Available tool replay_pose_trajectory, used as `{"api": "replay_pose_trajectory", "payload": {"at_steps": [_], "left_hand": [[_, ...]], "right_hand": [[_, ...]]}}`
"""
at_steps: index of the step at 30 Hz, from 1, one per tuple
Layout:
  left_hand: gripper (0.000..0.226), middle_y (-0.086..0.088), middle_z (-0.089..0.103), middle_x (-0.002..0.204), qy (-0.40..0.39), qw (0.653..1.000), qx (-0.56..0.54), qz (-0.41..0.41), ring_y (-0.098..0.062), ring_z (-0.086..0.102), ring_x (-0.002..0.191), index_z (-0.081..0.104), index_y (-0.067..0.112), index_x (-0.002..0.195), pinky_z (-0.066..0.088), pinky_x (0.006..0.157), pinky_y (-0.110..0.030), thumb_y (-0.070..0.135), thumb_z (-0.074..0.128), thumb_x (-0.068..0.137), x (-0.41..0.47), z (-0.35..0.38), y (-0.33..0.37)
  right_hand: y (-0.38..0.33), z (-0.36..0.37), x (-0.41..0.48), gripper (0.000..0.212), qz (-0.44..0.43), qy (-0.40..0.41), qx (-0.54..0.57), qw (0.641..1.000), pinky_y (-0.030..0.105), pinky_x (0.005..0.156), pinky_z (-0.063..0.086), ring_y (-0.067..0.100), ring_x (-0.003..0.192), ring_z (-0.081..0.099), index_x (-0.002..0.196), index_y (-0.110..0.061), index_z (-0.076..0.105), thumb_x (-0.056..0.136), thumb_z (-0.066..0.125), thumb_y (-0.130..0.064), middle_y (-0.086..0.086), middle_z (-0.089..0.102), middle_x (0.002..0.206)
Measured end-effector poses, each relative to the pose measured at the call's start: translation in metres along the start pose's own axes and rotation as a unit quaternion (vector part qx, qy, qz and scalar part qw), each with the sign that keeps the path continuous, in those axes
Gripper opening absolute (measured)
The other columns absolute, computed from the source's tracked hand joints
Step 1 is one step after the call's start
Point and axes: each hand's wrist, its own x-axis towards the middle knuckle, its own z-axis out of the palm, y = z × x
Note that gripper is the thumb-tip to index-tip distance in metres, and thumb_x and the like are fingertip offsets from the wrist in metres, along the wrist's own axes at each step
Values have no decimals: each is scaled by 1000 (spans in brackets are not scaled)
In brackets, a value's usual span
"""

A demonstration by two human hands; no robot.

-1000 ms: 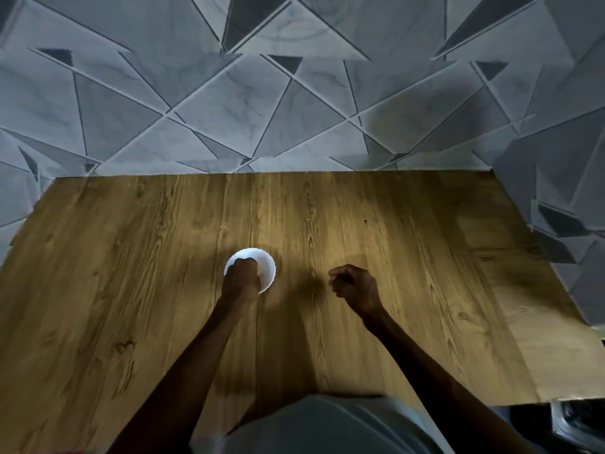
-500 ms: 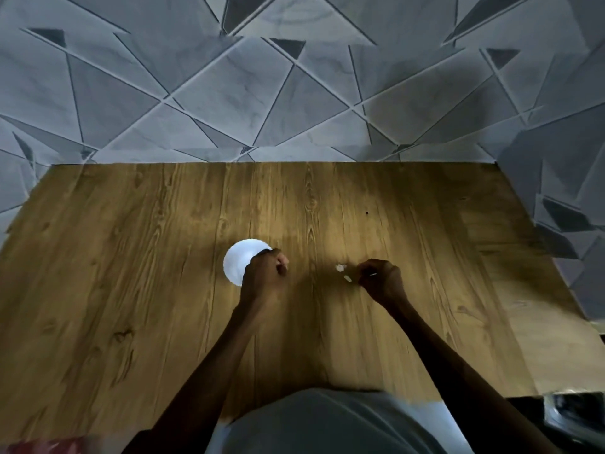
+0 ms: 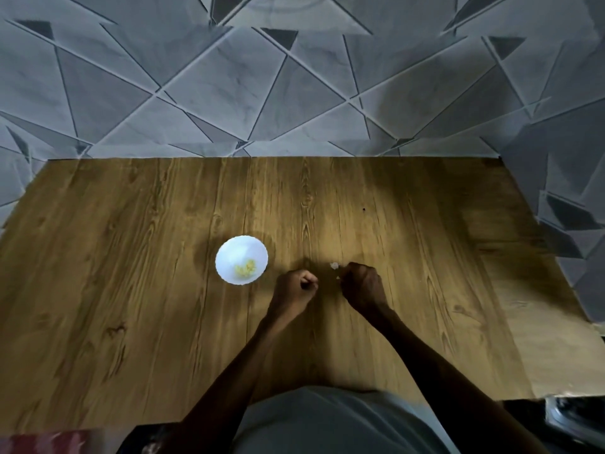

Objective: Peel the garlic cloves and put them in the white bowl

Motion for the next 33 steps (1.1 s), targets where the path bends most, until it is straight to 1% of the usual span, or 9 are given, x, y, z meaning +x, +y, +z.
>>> {"api": "replay_pose_trajectory", "payload": {"at_steps": [1, 3, 5, 11, 16, 20, 25, 30, 33], "left_hand": [[10, 2, 71, 90, 1, 1000, -9, -5, -9, 67, 80, 71, 15, 98, 51, 67, -14, 14, 65, 91, 0, 2, 0], [11, 2, 72, 93, 3, 999, -35, -15, -10, 68, 83, 72, 15, 99, 54, 72, -18, 14, 66, 90, -1, 5, 1], [12, 3, 73, 94, -1, 997, -73, -26, -9, 69, 82, 72, 17, 101, 54, 74, -17, 15, 67, 90, -3, 8, 1], [12, -1, 74, 92, -29, 984, -156, -77, -4, 69, 74, 73, 14, 99, 50, 67, -11, 11, 69, 88, -5, 19, 2], [13, -5, 76, 89, -51, 972, -199, -115, -16, 72, 82, 75, 12, 97, 56, 83, -28, 15, 73, 85, 2, 25, 2], [14, -7, 76, 87, -63, 967, -206, -137, -16, 71, 80, 75, 11, 96, 55, 86, -32, 16, 75, 83, 10, 28, -2], [18, -11, 75, 90, -54, 951, -250, -176, -20, 72, 84, 74, 6, 97, 55, 90, -38, 14, 77, 80, 14, 31, -2], [9, -13, 70, 87, -19, 931, -311, -190, -15, 68, 74, 68, -5, 96, 57, 68, -19, -4, 65, 87, 15, 28, 1], [16, -14, 69, 88, -23, 924, -328, -196, -17, 67, 79, 64, -11, 104, 56, 63, -17, -9, 60, 88, 11, 22, 2]], "right_hand": [[1, -2, -1, 6, 2, -5, 33, 999, 14, 57, 46, 7, 71, 62, 97, -12, 69, 91, 67, -13, 1, 69, 91], [6, -4, -4, 4, -5, -24, 116, 993, 29, 62, 58, 13, 70, 68, 89, -9, 71, 87, 73, -13, 3, 72, 84], [10, -8, -10, 6, 5, -46, 201, 978, 40, 65, 61, 18, 69, 71, 85, -9, 74, 84, 77, -14, 4, 73, 79], [7, -11, -21, 12, 49, -93, 296, 949, 43, 75, 61, 24, 81, 73, 80, -22, 73, 83, 76, -10, 2, 75, 84], [6, -11, -22, 5, 55, -86, 310, 945, 47, 77, 60, 22, 82, 73, 85, -11, 75, 81, 76, -7, 6, 75, 87], [7, -13, -22, 8, 43, -61, 302, 950, 41, 73, 62, 15, 78, 73, 89, -8, 73, 81, 76, -7, 3, 75, 85], [5, -10, -18, 12, 21, -14, 251, 968, 29, 65, 61, 7, 72, 72, 83, -18, 72, 78, 81, -12, -4, 74, 82], [5, -14, -11, 8, 27, 11, 214, 976, 10, 62, 52, 0, 70, 68, 83, -17, 74, 83, 76, -10, -9, 72, 80], [6, -13, -4, 10, 15, -21, 123, 992, 10, 59, 45, 0, 70, 63, 90, -18, 73, 90, 68, -10, -6, 71, 86]]}}
